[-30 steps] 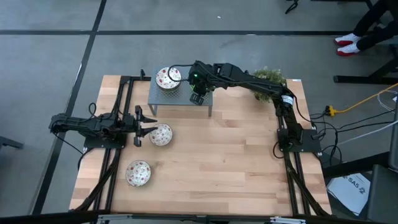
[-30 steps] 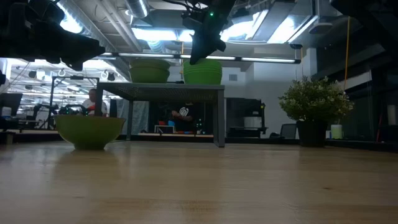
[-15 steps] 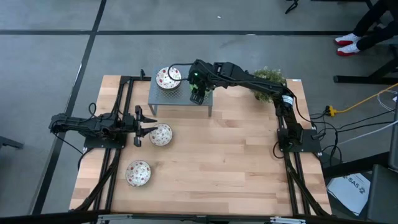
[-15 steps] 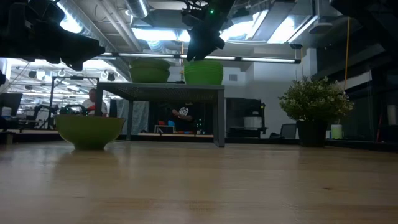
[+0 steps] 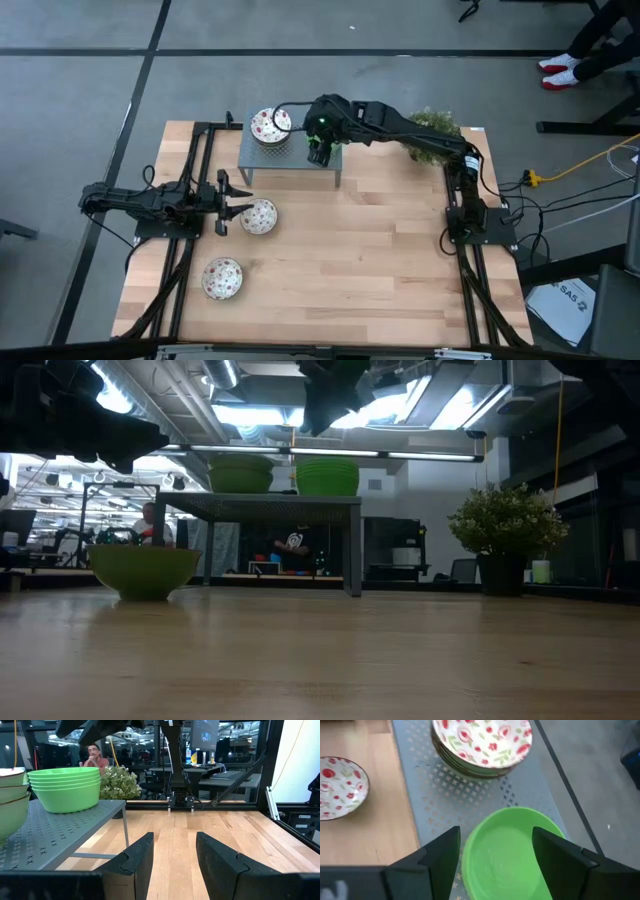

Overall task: Pick & Place Mini bowls
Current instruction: Stack the white patterned bowl on the white patterned bowl on the shelf

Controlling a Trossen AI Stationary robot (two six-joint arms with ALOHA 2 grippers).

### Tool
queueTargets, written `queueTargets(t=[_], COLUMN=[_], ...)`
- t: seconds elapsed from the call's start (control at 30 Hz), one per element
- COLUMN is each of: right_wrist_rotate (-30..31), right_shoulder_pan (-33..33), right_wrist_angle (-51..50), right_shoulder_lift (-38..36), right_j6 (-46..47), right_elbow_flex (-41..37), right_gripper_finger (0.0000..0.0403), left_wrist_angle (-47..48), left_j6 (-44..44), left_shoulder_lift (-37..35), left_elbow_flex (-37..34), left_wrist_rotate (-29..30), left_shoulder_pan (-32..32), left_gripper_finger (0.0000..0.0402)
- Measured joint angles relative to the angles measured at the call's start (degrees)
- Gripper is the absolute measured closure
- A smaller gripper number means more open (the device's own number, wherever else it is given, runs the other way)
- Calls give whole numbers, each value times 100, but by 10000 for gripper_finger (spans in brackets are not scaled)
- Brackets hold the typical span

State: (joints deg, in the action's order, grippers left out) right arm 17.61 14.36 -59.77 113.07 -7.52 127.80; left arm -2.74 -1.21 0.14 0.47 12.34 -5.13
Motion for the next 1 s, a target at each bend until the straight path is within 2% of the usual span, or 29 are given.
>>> queueTargets(t=[0.33, 0.6, 0.87, 1.0], right_wrist_rotate=[-7, 79, 85, 87], right_shoulder_pan=[-361, -908, -1762, -2207], right_wrist_angle=[212, 146, -3, 357], right_shoulder_lift=[-89, -265, -364, -350], right_j6=[-95, -329, 267, 559], right_elbow_flex=[-1, -8, -8, -232], right_gripper_finger=[157, 157, 157, 157], left_wrist_angle=[0, 0, 0, 0], left_j6=[0, 0, 0, 0], left_shoulder_lift=[0, 0, 0, 0], left_elbow_flex=[1, 0, 2, 2], left_wrist_rotate=[0, 2, 0, 0], left_shoulder_pan=[0, 0, 0, 0], left_gripper_finger=[258, 258, 258, 258])
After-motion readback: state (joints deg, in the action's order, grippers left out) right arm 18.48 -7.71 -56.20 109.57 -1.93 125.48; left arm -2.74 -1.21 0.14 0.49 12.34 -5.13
